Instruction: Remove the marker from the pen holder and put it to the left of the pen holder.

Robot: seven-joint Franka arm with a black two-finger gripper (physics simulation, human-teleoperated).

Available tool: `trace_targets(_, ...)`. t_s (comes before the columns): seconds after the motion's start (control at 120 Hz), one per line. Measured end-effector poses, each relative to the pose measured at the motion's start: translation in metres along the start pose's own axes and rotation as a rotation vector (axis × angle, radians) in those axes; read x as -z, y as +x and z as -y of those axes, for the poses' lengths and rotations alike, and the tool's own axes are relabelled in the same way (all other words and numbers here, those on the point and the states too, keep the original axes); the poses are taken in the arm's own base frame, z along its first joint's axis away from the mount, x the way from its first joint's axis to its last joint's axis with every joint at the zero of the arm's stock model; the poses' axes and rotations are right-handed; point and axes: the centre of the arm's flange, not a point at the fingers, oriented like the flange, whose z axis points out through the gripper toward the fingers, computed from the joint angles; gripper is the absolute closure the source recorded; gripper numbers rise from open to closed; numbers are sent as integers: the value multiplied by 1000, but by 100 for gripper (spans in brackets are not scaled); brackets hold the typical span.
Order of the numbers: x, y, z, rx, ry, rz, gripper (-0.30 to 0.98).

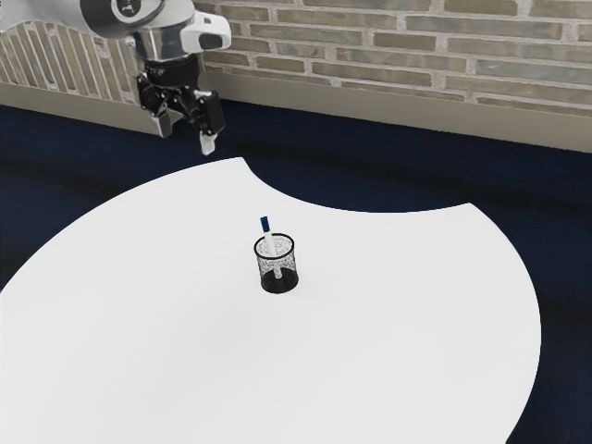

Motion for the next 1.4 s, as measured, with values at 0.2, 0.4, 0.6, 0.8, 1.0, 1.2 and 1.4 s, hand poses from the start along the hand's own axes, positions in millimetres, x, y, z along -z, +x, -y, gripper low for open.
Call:
trace_targets(0.2,-42,26,-2,3,0,17,0)
trace_targets(0.4,-171,120,48,153,-47,26,0)
trace_targets(0.6,-233,176,29,231,-111,-47,0)
trace_targets(0.8,-269,180,33,422,-167,-11,0)
trace_targets(1.0,-301,177,45,583,-164,60,0)
trace_targets(1.2,-305,175,44,621,-158,80,0)
trace_targets(1.4,-306,174,40,587,-168,90,0)
